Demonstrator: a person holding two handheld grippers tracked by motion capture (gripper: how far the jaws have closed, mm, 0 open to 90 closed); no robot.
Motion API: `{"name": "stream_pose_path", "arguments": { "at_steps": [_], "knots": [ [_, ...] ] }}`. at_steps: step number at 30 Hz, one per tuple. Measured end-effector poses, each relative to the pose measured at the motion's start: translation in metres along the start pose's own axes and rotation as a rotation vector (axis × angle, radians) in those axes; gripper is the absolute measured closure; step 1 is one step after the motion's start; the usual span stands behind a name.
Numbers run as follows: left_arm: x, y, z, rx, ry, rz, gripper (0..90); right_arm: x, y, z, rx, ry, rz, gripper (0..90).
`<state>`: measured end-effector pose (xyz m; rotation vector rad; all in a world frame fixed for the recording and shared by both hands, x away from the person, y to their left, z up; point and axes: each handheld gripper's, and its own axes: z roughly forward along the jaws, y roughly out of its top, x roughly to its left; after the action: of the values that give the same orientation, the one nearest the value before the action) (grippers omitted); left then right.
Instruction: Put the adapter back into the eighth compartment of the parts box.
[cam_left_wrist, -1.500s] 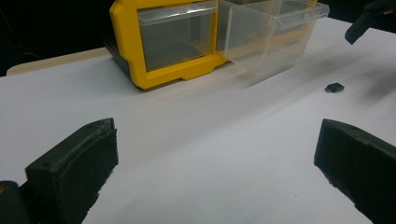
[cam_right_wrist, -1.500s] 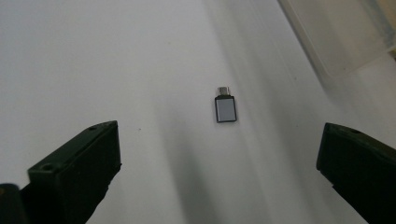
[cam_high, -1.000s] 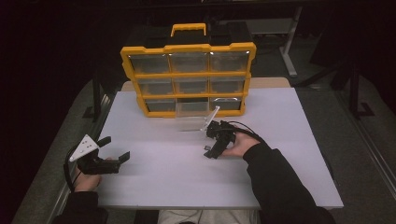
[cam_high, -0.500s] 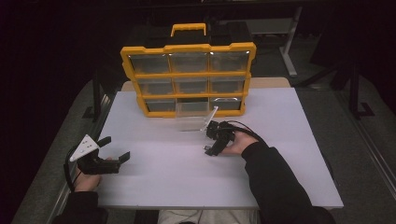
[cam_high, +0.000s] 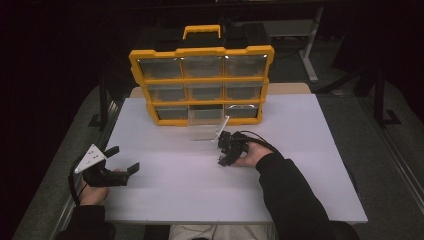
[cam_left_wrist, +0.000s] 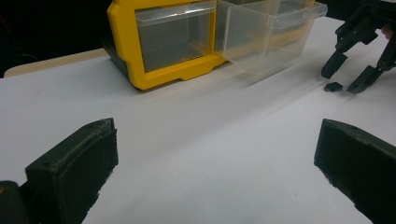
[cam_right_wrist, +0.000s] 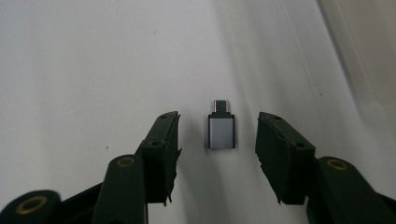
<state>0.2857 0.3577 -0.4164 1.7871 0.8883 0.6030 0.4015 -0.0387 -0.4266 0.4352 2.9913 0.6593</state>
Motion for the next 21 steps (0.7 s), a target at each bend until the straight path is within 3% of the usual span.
{"name": "stream_pose_path", "arguments": {
  "at_steps": [12,21],
  "knots": [
    [-0.0002,0.0,-0.0001,-0.003,0.0,-0.001,0.0,-0.0029,0.0018,0.0035,-0.009,-0.006,0.012,71.3],
    [-0.0002,0.0,-0.0003,-0.005,0.0,-0.002,0.0,-0.0047,0.0012,0.0018,-0.011,0.0,0.013,74.5]
  ]
}}
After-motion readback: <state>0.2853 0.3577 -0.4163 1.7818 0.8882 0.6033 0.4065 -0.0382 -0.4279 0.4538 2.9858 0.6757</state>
